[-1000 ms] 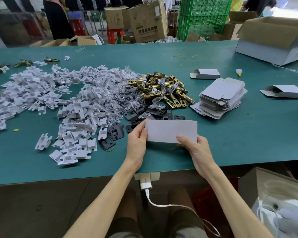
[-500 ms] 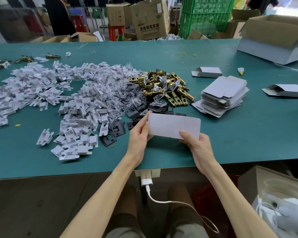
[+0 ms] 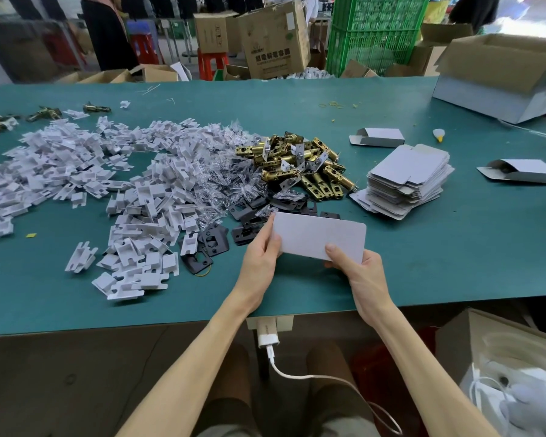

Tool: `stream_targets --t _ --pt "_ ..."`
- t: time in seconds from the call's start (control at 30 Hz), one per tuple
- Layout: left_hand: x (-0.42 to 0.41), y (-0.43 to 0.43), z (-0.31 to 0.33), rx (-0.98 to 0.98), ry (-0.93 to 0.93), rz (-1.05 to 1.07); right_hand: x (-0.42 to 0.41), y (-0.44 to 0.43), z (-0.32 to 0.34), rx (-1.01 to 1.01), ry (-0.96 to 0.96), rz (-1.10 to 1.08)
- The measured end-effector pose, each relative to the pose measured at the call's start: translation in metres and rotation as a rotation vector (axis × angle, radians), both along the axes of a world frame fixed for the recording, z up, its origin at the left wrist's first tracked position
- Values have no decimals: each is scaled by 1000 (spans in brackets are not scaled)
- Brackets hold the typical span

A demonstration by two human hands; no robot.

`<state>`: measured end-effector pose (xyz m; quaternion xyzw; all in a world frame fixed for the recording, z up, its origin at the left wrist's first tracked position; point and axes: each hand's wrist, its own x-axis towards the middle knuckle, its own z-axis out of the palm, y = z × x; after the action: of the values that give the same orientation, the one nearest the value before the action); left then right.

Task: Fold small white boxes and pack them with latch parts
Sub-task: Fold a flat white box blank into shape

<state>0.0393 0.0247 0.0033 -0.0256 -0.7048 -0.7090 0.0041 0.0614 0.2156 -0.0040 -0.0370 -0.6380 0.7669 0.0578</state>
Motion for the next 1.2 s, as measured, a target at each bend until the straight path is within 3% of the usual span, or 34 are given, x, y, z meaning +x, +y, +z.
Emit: stream_targets --t 0.8,1.2 --pt "2 1 3 -117 36 -67 0 0 -3 34 31 -9" --pt "-2 -7 -4 135 8 198 6 -5 8 179 31 136"
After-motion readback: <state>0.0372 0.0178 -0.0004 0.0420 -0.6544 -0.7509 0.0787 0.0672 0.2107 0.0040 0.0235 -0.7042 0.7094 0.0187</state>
